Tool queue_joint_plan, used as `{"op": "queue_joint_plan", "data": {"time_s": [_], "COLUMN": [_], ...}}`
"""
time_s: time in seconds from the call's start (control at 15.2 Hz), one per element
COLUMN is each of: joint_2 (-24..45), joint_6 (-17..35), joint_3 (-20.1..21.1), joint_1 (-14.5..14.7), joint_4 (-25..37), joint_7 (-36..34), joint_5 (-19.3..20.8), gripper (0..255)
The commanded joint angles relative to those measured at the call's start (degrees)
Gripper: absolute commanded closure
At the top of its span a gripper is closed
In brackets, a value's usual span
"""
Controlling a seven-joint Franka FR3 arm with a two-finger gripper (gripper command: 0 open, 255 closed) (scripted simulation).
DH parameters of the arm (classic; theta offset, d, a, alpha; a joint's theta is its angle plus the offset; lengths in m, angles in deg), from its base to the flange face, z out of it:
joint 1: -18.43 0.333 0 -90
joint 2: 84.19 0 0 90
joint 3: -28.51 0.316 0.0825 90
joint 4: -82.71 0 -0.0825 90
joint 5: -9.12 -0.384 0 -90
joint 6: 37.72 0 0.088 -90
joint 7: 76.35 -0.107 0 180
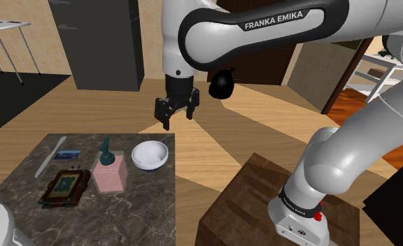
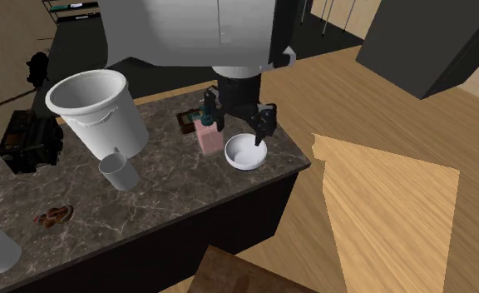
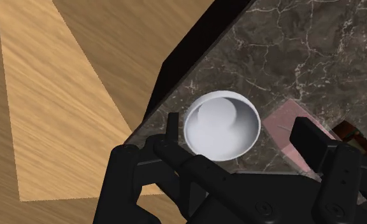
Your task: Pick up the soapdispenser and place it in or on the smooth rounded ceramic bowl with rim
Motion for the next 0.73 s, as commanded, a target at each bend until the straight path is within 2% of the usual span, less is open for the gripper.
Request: {"op": "queue_joint_plan", "data": {"time_s": [0.0,0.4,0.66], "joint_2": [4.3,17.3,26.9], "joint_6": [2.6,6.5,7.1], "joint_3": [2.2,7.4,9.0], "joint_1": [0.0,0.7,2.9], "joint_4": [2.2,11.6,19.8], "joint_7": [-3.4,-14.2,-21.7], "joint_5": [1.4,8.9,15.8], "gripper": [0,0,0]}}
